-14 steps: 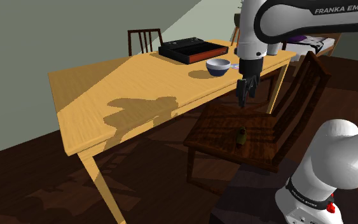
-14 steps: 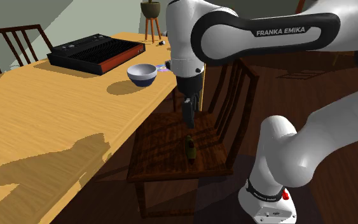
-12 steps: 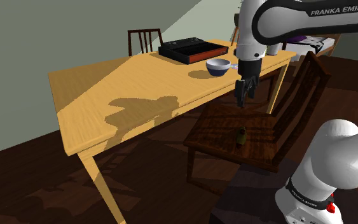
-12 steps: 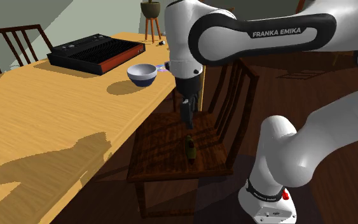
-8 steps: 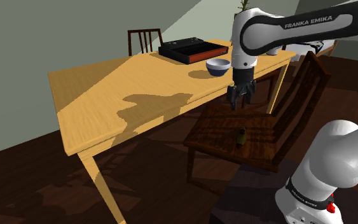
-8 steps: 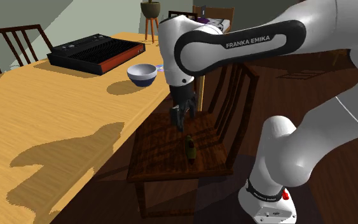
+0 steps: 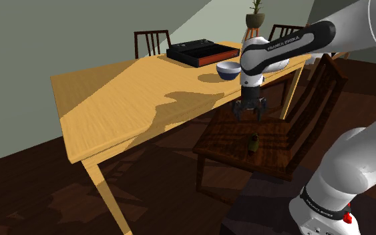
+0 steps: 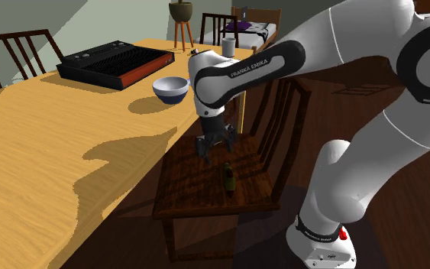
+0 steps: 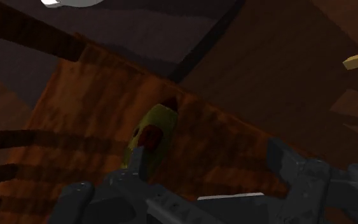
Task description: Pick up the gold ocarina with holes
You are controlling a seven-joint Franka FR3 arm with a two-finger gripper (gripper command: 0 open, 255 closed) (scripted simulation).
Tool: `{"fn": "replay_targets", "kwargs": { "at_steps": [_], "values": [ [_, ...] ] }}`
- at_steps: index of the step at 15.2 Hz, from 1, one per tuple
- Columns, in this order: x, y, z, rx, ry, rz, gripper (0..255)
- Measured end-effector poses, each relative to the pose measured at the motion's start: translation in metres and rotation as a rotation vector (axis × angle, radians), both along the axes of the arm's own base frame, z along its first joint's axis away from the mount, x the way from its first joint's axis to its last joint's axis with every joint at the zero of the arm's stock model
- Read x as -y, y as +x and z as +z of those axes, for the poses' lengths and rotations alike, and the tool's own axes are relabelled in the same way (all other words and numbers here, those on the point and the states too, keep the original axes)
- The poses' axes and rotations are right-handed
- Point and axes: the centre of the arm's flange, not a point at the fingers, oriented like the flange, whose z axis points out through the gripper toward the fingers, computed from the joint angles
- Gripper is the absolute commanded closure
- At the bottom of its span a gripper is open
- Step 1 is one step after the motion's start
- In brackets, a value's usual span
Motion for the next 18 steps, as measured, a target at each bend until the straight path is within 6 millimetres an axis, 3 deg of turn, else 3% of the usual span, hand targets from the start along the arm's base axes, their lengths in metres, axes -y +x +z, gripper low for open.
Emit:
{"fn": "replay_targets", "kwargs": {
  "at_steps": [4, 9, 17, 18],
  "values": [
    [0.036, -0.008, -0.044, -0.048, 0.001, -0.252, 0],
    [0.079, -0.032, -0.102, -0.109, 0.001, -0.565, 0],
    [0.085, -0.034, -0.147, -0.12, 0.0, -0.629, 0],
    [0.084, -0.033, -0.149, -0.12, 0.0, -0.629, 255]
  ]
}}
